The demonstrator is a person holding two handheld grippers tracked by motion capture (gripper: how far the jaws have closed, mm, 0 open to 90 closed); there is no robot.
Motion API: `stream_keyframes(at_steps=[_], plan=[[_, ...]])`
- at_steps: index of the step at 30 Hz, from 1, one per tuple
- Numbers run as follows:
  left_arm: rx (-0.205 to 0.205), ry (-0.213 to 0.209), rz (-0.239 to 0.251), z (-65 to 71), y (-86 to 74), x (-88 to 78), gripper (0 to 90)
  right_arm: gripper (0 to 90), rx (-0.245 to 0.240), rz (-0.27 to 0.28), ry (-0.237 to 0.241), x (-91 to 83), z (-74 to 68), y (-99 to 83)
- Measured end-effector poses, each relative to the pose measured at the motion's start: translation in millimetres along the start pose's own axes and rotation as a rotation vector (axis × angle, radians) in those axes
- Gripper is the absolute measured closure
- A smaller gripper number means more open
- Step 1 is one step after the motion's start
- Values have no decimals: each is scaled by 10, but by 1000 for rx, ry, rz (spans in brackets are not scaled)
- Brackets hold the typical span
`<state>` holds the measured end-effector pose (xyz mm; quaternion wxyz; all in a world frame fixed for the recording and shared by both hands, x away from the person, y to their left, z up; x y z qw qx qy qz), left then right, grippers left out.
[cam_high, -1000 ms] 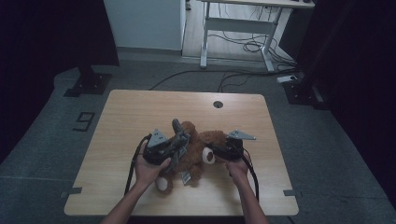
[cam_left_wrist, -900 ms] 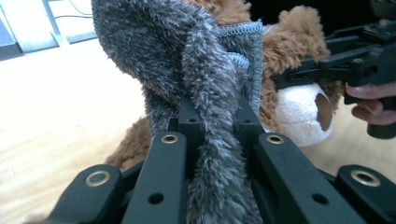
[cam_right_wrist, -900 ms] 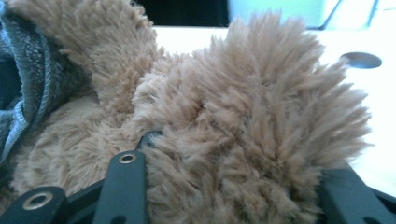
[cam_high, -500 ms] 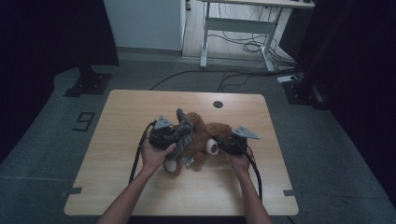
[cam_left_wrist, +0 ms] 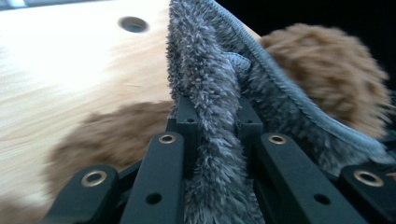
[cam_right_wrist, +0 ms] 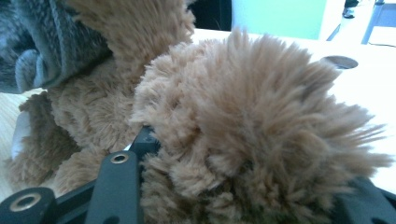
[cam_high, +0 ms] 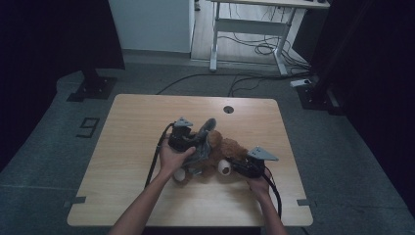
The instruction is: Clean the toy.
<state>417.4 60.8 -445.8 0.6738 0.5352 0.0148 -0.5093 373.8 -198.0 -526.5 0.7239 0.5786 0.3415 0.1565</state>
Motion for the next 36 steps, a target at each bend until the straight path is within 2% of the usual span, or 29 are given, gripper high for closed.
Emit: stream_keyframes(at_steps=[4,6,9,13,15,20,23,27,30,31,33,36], plan=[[75,60,-59,169,-129,209,783,475,-12,1,-2,-7,-30,-14],[122,106,-46,239,-187,228,785,474,-17,0,-9,-8,-51,-36],[126,108,-36,232,-218,163,786,470,-21,-10,-5,-43,-55,-38],[87,98,-7,57,-264,15,787,458,-35,7,0,-79,-90,-55],[96,100,6,-22,-313,-37,786,436,-37,9,3,-88,-106,-53],[75,96,25,-153,-357,-210,783,418,-60,4,-6,-108,-148,-44],[37,108,33,-297,-399,-345,782,407,-52,6,-9,-115,-146,-52],[-26,97,37,-491,-543,-489,782,397,-44,7,-5,-114,-141,-51],[-45,117,41,-603,-640,-570,782,394,-38,7,-3,-115,-143,-51],[-45,117,41,-603,-640,-570,782,394,-37,6,-2,-117,-146,-51],[-73,126,38,-712,-709,-649,783,393,-36,7,0,-120,-151,-51],[-94,115,43,-743,-720,-729,783,392,-32,12,4,-119,-147,-52]])
Point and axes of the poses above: each handheld gripper's, and its own axes: x roughly forward along the jaws, y roughly out of its top, z roughly to its right, the point moved 1 cm from there along x, roughly forward along the jaws, and after that the axes turned 14 degrees about -x, right-handed, at the moved point
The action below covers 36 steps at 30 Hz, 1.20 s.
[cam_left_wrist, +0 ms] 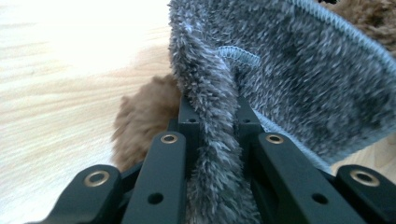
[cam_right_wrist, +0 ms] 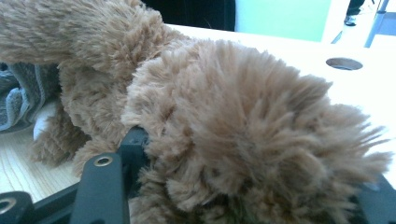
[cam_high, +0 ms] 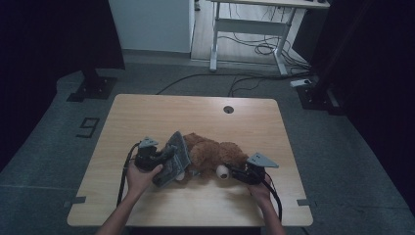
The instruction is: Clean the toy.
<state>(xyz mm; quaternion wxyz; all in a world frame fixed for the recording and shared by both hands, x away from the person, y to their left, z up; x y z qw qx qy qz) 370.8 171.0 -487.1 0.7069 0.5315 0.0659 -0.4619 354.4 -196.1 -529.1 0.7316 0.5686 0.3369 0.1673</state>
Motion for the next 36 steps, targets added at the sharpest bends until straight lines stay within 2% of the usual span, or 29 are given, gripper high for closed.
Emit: stream_keyframes(at_steps=[2,5,8,12,15,17,18,19,20,21,23,24,25,28,30,31,32,34,36], plan=[[1,-25,22,45,43,-44,784,392,5,4,-1,2,12,-3],[29,-40,43,215,185,-45,786,392,19,7,-1,5,31,-8],[53,-82,50,465,356,23,785,392,19,6,-7,1,22,-6],[133,-96,32,882,520,217,785,392,13,9,-14,-6,6,-9],[164,-79,-17,1083,573,469,784,391,7,12,-15,-11,2,-13],[196,-15,-52,1125,544,651,784,391,5,12,-15,-13,0,-15],[206,8,-64,1108,514,718,786,391,6,11,-15,-15,-1,-17],[197,3,-63,1080,497,743,787,390,4,12,-15,-14,1,-21],[171,-21,-61,1020,483,730,788,390,3,12,-16,-13,1,-25],[159,-27,-60,975,483,692,789,391,3,15,-15,-13,-3,-30],[162,-13,-59,930,486,643,789,391,-3,17,-13,-13,-5,-30],[165,7,-54,881,489,591,789,392,0,18,-12,-11,-2,-30],[160,50,-47,767,497,478,789,392,3,19,-13,-10,0,-32],[182,149,-42,583,467,333,789,392,2,16,-15,-16,-8,-31],[177,187,-43,443,406,273,789,392,0,16,-16,-20,-12,-34],[177,187,-43,443,406,273,789,392,0,16,-16,-20,-12,-34],[146,194,-42,297,326,215,789,392,1,18,-15,-19,-12,-37],[96,166,-31,164,236,153,789,392,4,20,-13,-19,-10,-40],[80,164,-20,82,161,95,789,392,4,20,-12,-19,-10,-39]])
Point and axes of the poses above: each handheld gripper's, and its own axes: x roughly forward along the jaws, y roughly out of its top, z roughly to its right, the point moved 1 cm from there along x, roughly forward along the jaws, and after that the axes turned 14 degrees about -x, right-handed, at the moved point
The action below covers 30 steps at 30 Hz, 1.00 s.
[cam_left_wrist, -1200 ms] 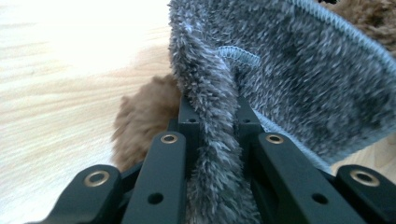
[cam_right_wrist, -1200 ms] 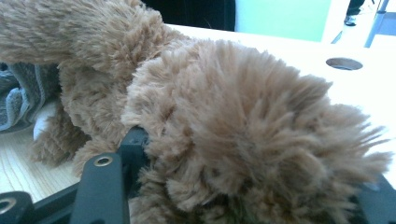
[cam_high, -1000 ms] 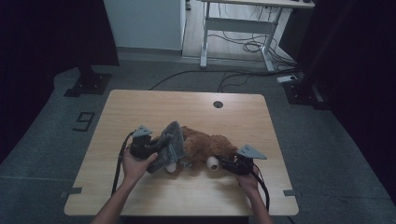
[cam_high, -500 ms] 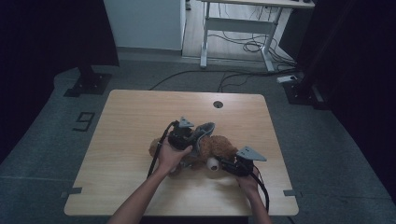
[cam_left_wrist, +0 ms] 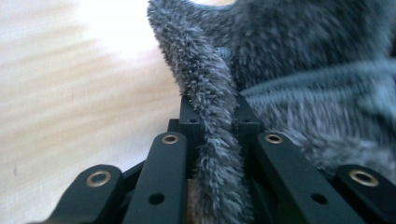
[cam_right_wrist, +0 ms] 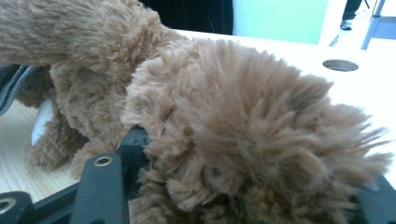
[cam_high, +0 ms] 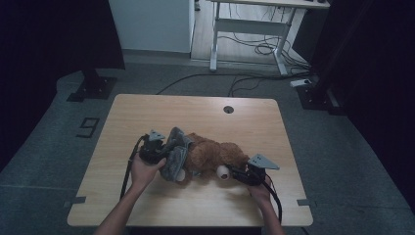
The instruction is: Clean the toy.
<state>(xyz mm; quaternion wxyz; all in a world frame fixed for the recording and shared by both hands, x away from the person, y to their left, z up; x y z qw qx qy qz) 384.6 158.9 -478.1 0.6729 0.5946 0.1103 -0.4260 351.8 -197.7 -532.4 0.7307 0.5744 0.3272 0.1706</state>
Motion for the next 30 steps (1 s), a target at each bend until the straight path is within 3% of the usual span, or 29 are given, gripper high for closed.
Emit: stream_keyframes(at_steps=[4,7,9,10,13,16,19,21,24,27,30], plan=[[-12,-4,19,-44,-16,-73,789,392,6,1,0,3,4,0],[21,3,47,38,42,-118,787,392,13,0,0,2,9,-2],[58,1,68,179,127,-137,787,392,23,-1,1,2,25,-6],[96,-12,77,355,221,-118,787,392,27,0,0,4,27,-7],[141,-41,65,649,339,-18,787,392,30,1,-1,5,27,-7],[170,-79,35,929,398,143,785,392,30,0,-3,3,25,-9],[173,-136,14,1157,402,283,785,392,30,1,-4,2,25,-12],[197,-133,-3,1261,367,368,785,392,32,2,-3,3,29,-14],[196,-117,-5,1244,300,441,785,391,28,-1,-2,4,33,-22],[148,-142,-2,1105,271,406,787,391,23,1,-3,8,22,-21],[131,-135,6,967,238,328,788,390,19,-1,1,6,16,-17]])
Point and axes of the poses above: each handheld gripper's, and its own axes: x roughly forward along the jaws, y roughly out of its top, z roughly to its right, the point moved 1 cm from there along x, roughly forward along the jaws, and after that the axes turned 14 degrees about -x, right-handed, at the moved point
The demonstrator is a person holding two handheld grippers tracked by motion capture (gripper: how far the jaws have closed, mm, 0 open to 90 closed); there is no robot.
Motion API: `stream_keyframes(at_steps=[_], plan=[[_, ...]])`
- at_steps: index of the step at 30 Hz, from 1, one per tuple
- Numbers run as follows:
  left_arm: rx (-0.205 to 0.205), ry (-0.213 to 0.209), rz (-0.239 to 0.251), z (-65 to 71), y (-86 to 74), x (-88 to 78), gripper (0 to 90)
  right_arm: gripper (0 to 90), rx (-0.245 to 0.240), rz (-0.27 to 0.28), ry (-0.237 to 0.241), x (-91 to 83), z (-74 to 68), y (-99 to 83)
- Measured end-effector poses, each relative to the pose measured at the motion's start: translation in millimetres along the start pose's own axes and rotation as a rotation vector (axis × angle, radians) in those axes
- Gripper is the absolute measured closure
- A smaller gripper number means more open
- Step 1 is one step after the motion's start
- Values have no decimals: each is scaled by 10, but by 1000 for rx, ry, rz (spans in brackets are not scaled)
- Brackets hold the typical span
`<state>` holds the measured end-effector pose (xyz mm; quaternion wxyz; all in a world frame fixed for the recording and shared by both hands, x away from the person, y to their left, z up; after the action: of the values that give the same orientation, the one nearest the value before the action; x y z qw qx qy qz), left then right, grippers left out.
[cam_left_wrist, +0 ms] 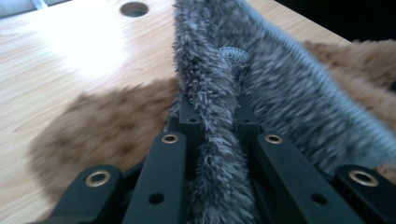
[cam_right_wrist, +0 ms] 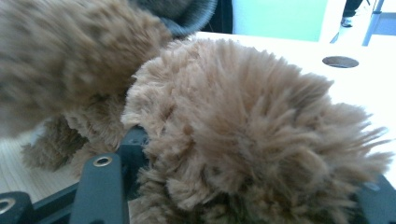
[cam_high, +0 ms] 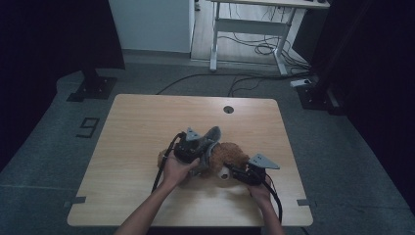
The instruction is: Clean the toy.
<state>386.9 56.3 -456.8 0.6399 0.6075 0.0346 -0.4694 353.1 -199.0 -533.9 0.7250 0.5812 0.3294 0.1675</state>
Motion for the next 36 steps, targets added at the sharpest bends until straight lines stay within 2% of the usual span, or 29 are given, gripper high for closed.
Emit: stream_keyframes(at_steps=[6,8,12,15,17,19,22,25,28,29,30,31,34,36], plan=[[-14,43,12,-244,-102,-207,787,387,-1,-4,8,-2,11,5],[-35,57,17,-366,-141,-275,786,386,0,-3,7,-2,11,4],[-113,49,18,-612,-233,-373,783,384,4,-1,4,-1,9,2],[-124,56,23,-671,-252,-437,783,384,8,1,3,0,10,1],[-113,58,49,-659,-217,-504,785,383,11,1,2,0,13,0],[-112,35,100,-598,-132,-597,788,383,21,4,0,0,21,-4],[-88,-7,141,-436,80,-697,788,382,35,10,-1,4,31,-12],[-66,-71,148,-212,318,-705,788,382,35,12,-5,4,25,-12],[-14,-110,151,90,535,-618,788,381,38,11,-5,2,20,-13],[-14,-110,151,90,535,-618,787,381,38,11,-5,2,20,-13],[31,-120,143,306,643,-506,786,381,36,12,-7,3,21,-14],[50,-125,132,409,676,-430,786,381,37,12,-8,2,19,-14],[78,-149,78,653,684,-136,784,381,33,13,-10,0,16,-17],[101,-149,19,761,618,78,783,381,34,15,-9,1,16,-18]])
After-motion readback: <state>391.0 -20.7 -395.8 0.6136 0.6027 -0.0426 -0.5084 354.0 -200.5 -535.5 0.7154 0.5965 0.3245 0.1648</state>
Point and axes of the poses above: each handheld gripper's, and its own axes: x roughly forward along the jaws, y roughly out of its top, z roughly to its right, the point moved 1 cm from there along x, roughly forward along the jaws, and after that the axes turned 14 degrees about -x, right-handed, at the moved point
